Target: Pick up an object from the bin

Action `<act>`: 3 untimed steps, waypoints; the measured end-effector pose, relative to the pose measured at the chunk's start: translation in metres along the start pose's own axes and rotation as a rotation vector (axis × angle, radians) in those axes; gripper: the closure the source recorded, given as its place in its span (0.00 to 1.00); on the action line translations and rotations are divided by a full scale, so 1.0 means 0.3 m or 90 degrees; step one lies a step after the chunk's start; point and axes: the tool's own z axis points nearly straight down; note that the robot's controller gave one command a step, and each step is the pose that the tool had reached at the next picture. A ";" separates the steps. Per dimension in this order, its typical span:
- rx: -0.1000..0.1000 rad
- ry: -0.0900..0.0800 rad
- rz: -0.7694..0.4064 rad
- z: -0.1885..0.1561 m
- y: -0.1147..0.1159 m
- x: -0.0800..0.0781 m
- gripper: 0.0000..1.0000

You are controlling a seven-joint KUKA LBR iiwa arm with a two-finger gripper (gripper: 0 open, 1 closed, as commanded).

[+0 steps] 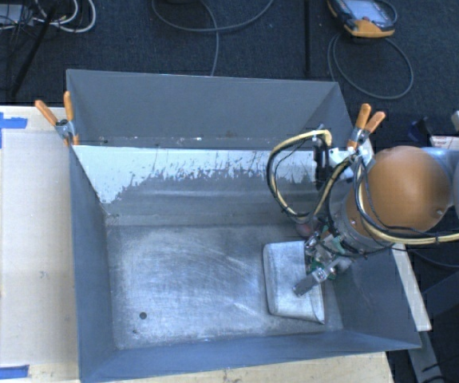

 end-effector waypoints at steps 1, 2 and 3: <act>-0.020 0.000 -0.252 0.008 -0.065 -0.024 0.00; -0.019 0.001 -0.492 0.041 -0.225 0.115 0.00; -0.022 -0.005 -0.489 0.060 -0.212 0.111 1.00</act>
Offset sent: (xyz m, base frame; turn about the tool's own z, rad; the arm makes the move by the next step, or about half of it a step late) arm 0.0099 0.0090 -0.0146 -0.4095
